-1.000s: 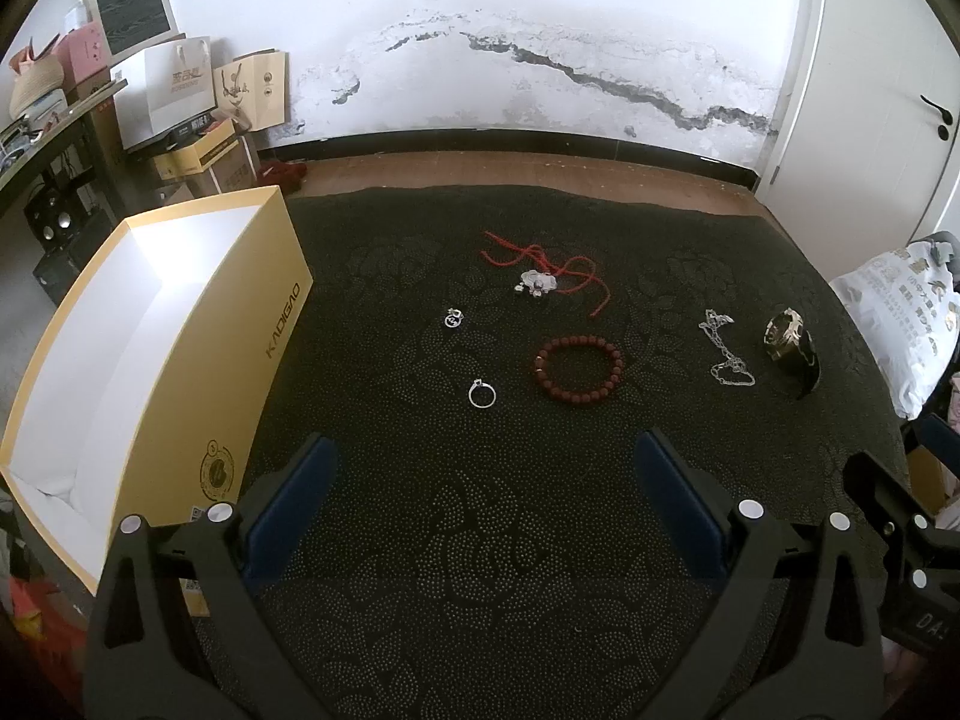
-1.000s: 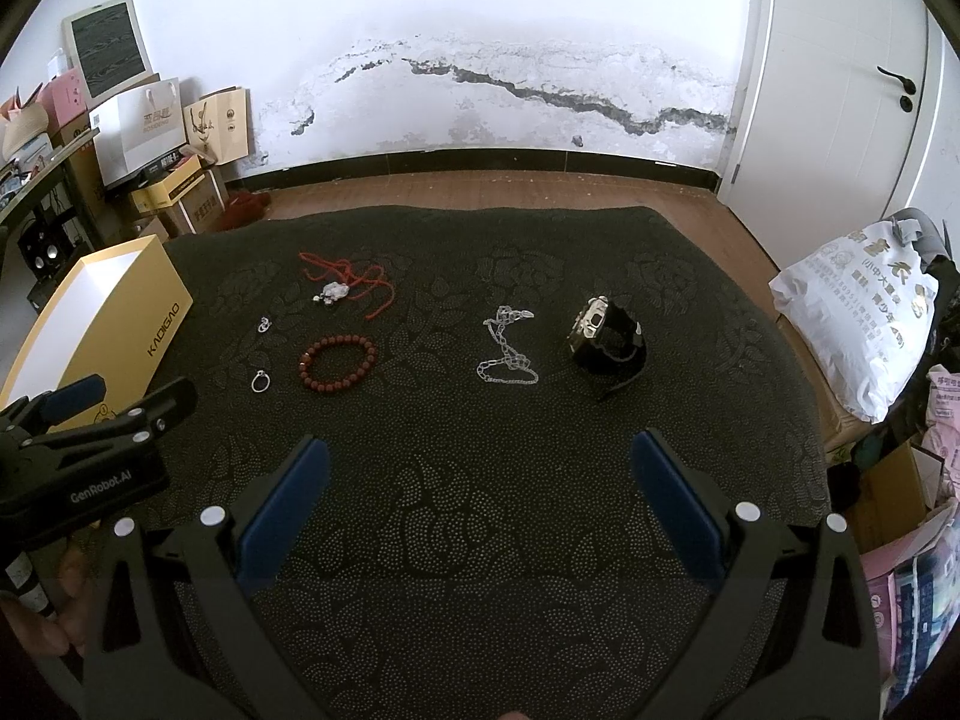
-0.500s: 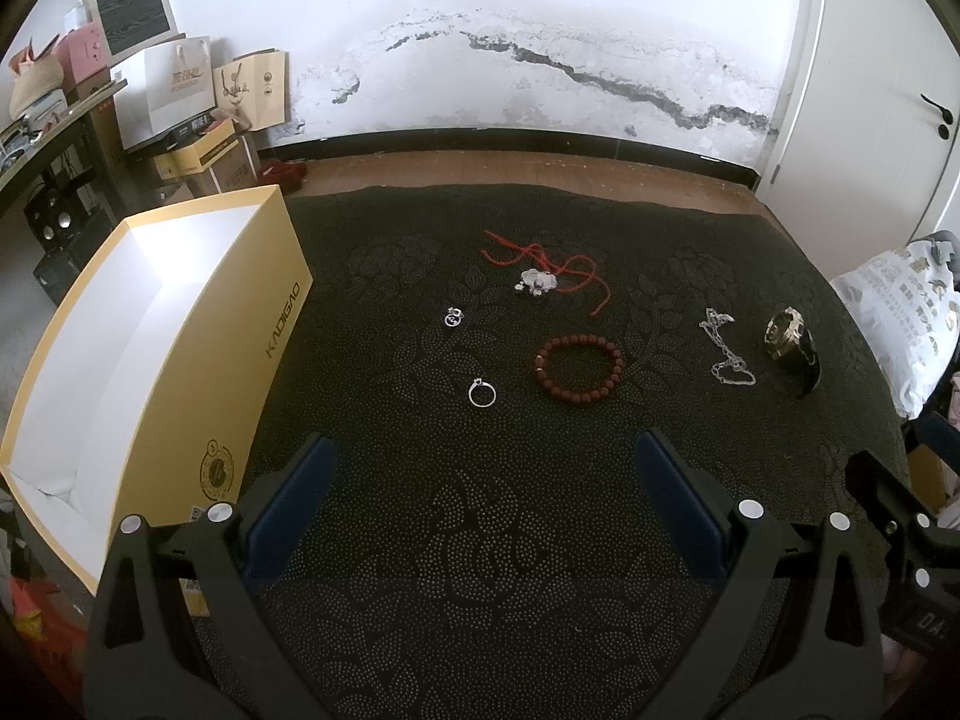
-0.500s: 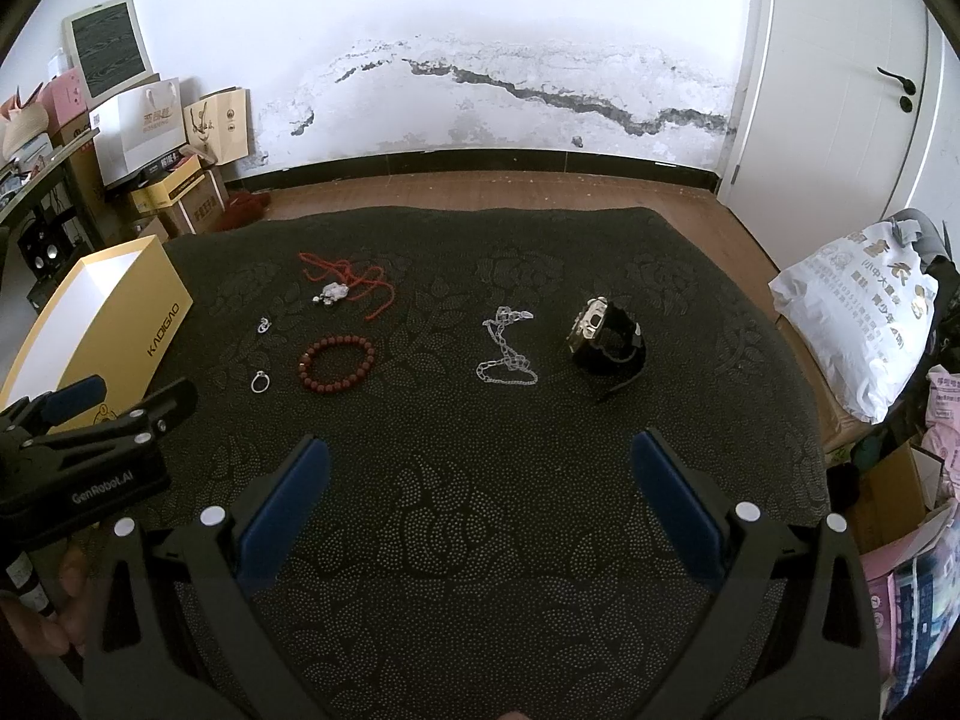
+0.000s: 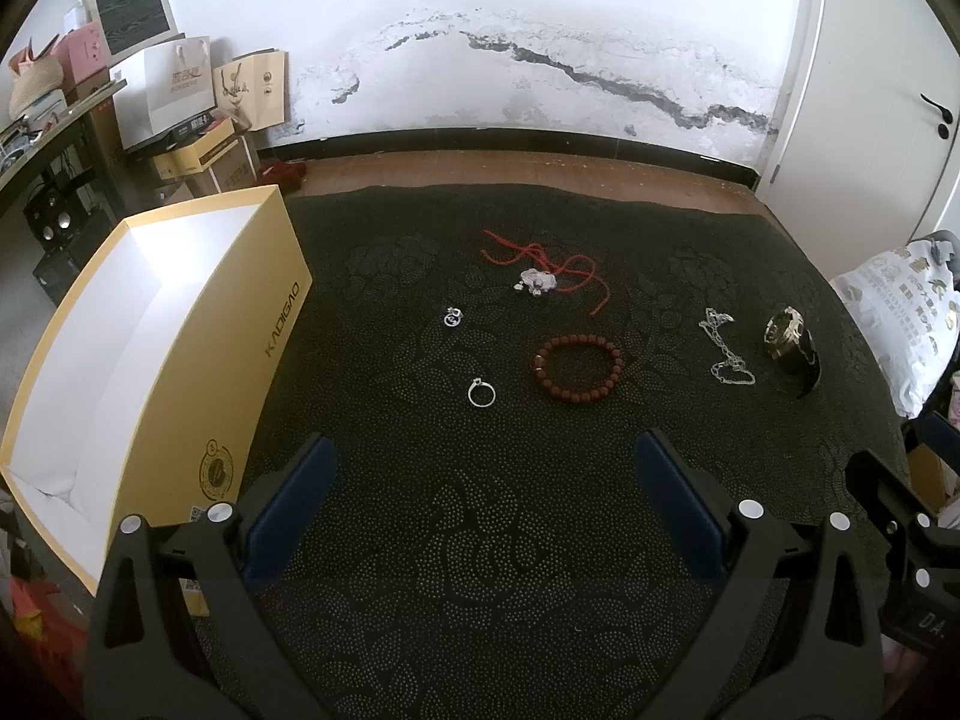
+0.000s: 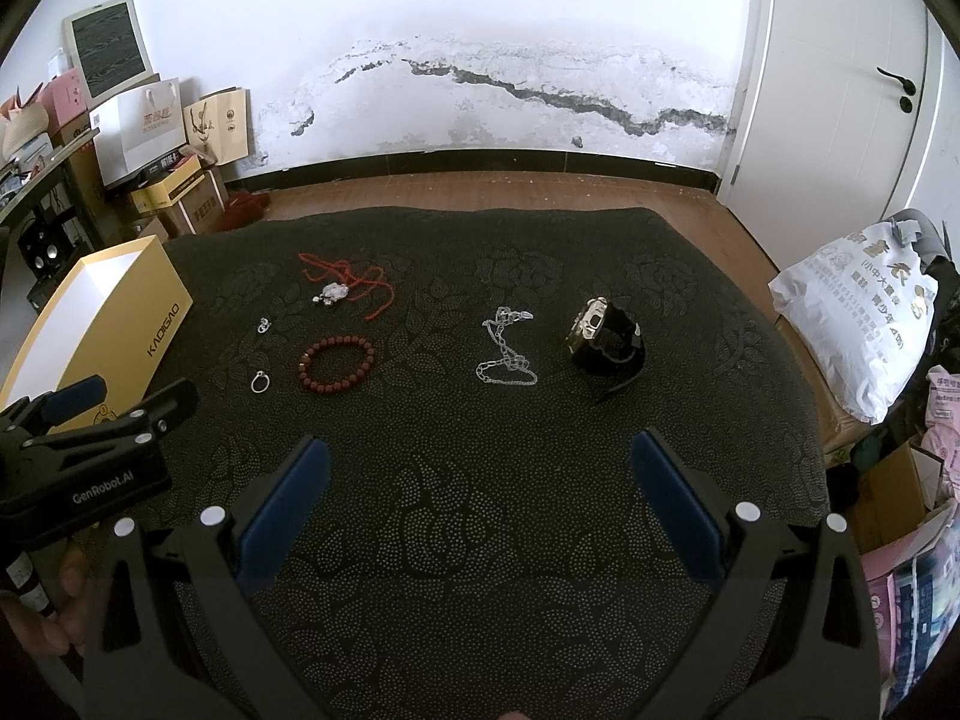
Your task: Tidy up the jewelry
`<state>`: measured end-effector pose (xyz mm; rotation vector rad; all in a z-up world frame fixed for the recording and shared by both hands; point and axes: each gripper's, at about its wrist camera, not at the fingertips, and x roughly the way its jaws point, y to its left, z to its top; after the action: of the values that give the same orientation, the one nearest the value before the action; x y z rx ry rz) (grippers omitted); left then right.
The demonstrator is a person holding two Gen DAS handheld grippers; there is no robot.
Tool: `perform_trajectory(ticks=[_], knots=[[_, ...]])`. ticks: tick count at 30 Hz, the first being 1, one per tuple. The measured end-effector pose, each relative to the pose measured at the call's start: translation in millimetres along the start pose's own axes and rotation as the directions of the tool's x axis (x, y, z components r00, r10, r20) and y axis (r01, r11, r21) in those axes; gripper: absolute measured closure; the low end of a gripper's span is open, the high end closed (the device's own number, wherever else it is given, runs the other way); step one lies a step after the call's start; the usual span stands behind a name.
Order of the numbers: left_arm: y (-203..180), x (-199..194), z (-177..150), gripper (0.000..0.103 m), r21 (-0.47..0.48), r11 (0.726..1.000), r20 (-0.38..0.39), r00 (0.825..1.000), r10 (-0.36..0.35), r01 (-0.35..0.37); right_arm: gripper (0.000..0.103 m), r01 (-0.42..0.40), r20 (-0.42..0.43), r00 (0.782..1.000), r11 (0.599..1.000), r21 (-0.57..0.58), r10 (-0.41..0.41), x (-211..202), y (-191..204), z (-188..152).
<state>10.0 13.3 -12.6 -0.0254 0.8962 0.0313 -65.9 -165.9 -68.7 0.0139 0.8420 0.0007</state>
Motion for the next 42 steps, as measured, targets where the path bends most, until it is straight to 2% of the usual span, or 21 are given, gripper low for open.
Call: perform_trajectory(ticks=[34,42], knots=[[-4,12,-5,0.006,0.006,1.0,-0.03,1.0,0.008,-0.008,0.006,-0.008,0.018,1.0,1.0,0.003,0.008,-1,-8,4],[2,37,9,0.006,-0.019,1.0,-0.066,0.998,-0.009,0.008,0.006,0.009,0.031,0.999,1.0,0.027,-0.01,3,-20,9]])
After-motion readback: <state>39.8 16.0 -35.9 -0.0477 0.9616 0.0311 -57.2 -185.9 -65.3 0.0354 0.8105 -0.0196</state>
